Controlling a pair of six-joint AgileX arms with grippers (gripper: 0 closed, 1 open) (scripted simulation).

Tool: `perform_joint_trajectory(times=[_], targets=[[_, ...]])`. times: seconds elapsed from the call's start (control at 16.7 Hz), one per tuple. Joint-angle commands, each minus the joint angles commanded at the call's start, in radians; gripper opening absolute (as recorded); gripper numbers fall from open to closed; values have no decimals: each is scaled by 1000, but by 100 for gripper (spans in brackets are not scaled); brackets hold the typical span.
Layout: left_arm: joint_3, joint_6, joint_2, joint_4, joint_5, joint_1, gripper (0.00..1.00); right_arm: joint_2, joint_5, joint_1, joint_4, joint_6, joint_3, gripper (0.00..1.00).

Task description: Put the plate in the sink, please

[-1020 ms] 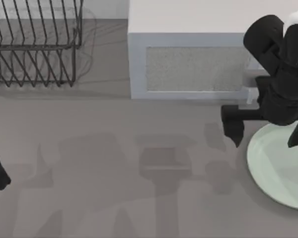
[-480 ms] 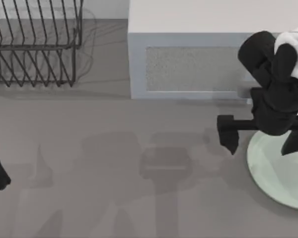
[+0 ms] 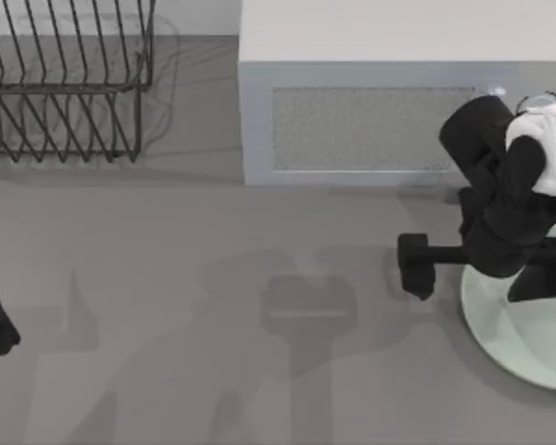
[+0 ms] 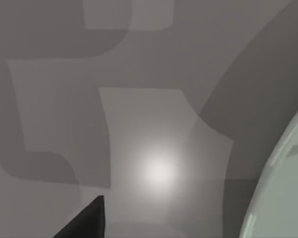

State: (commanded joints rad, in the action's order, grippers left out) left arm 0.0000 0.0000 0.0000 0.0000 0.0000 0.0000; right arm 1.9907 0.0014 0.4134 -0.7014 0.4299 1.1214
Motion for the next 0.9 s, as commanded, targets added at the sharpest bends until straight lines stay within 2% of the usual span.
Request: perform_joint_trajectory(times=[0.12,0.9], targets=[[0,0,0,0,0,0,100,0,0,0,0,0,0,100],[0,0,0,0,0,0,100,0,0,0,0,0,0,2]])
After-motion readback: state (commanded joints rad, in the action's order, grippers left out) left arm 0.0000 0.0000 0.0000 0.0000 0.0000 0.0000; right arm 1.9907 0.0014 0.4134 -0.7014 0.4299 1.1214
